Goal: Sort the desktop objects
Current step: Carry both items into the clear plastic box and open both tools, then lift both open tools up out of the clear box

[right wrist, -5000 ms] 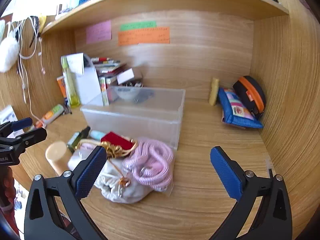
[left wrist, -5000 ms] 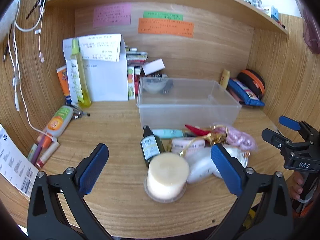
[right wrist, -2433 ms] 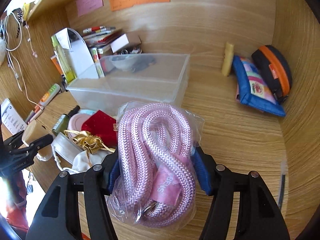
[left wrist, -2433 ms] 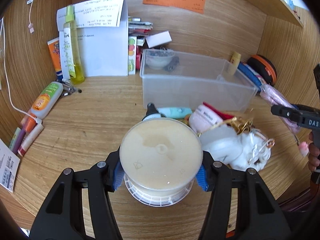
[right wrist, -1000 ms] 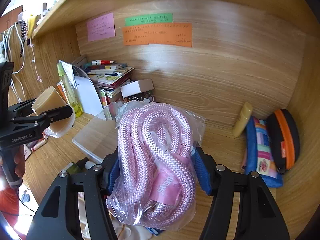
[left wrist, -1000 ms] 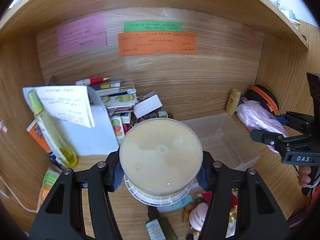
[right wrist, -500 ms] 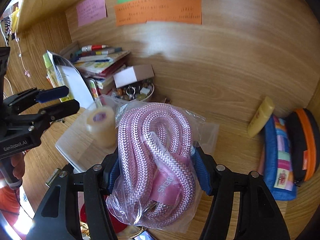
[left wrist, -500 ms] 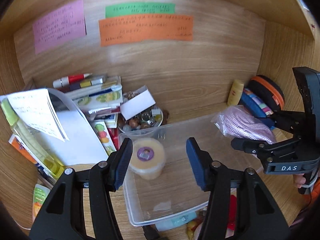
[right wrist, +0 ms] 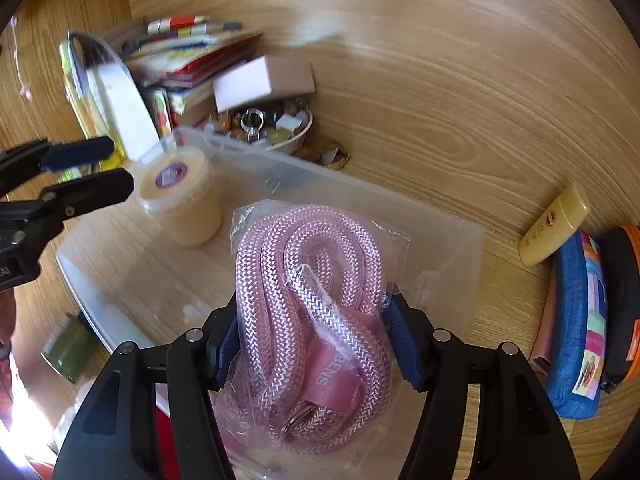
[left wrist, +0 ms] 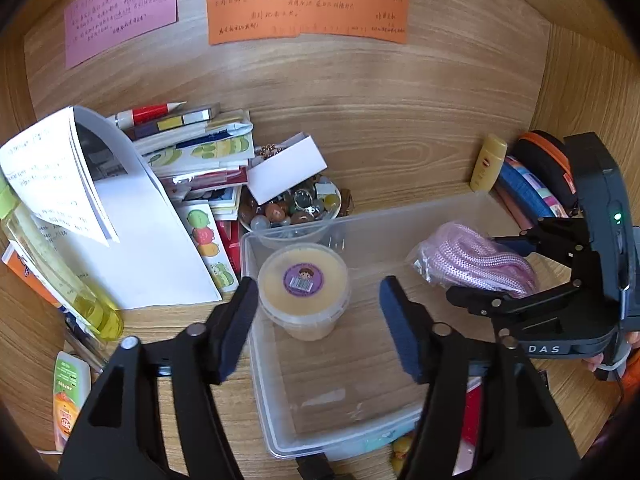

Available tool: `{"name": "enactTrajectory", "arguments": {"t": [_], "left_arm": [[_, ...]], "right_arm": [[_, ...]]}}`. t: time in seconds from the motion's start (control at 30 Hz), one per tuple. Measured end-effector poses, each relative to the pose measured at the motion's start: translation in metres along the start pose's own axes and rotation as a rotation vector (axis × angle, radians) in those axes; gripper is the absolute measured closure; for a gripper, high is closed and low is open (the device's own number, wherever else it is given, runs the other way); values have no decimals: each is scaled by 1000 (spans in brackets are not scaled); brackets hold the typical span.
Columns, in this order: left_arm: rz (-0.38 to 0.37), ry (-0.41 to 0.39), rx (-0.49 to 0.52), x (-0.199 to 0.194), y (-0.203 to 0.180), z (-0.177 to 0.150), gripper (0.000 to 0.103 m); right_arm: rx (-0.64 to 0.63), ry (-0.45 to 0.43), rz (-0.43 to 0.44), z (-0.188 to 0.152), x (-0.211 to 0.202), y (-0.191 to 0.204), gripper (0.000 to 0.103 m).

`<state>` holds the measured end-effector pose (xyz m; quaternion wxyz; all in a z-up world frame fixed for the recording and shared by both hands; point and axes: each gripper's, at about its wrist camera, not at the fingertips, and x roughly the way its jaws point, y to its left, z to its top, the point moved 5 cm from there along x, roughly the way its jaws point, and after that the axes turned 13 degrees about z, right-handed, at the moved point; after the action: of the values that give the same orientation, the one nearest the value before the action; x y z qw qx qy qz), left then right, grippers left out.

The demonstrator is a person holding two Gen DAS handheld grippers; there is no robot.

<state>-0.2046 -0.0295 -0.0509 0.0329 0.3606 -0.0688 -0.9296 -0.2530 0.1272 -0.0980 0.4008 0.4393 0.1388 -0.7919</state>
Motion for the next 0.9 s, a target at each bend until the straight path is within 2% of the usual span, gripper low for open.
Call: {"name": "enactTrajectory", "arguments": {"t": [0.27, 0.4, 0.6, 0.67, 0.73, 0.83, 0.9], "left_arm": [[6, 3, 19, 1, -3, 0, 36], [22, -7, 35, -2, -3, -1, 30], [28, -15, 48, -7, -4, -1, 28], [35, -16, 52, -8, -5, -1, 22], [42, -22, 52, -10, -6, -1, 15], [51, -34, 56, -15, -7, 0, 12], [60, -39, 59, -19, -8, 0, 8]], "right_arm": [[-29, 46, -31, -3, 13, 2, 43], [-37, 48, -42, -1, 14, 3, 43], [-59, 33, -66, 1, 5, 7, 43], [-60, 27, -72, 2, 1, 6, 42], [-57, 19, -76, 2, -4, 6, 37], [-60, -9, -98, 0, -13, 8, 23], [-71, -31, -121, -2, -22, 12, 22]]}}
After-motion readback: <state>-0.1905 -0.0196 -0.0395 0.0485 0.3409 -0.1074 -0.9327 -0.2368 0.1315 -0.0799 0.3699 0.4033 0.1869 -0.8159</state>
